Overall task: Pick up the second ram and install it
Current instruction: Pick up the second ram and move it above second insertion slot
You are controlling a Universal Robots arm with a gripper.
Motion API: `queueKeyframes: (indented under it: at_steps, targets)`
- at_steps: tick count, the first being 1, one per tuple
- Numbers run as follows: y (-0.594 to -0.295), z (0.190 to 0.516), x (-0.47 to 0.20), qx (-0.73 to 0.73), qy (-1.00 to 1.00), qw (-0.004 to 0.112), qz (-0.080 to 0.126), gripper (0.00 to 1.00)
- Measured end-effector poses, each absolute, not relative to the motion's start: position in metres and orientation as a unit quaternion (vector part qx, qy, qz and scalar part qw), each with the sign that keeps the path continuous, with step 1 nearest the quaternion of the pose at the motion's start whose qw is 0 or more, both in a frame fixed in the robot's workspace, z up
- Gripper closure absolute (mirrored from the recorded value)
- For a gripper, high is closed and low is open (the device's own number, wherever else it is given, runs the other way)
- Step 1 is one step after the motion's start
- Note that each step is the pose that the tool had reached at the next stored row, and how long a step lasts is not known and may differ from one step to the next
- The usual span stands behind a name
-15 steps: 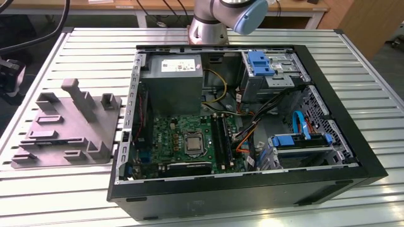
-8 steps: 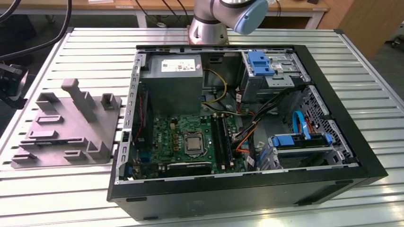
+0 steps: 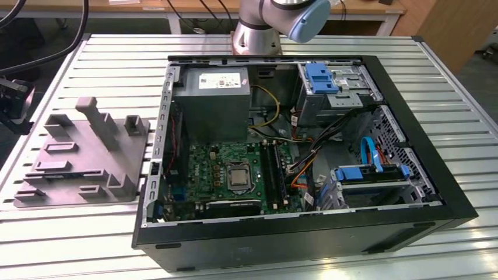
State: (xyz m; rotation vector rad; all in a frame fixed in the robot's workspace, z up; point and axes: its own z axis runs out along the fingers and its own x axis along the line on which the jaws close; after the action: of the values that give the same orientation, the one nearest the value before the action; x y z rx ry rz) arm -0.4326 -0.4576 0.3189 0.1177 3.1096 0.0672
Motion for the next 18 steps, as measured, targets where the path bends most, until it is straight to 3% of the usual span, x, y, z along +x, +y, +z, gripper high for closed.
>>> queueKeyframes:
  at_steps: [18]
  targets:
    - [-0.4576, 0.3170, -0.4326, -0.072, 0.997, 0.012, 0.023, 0.90]
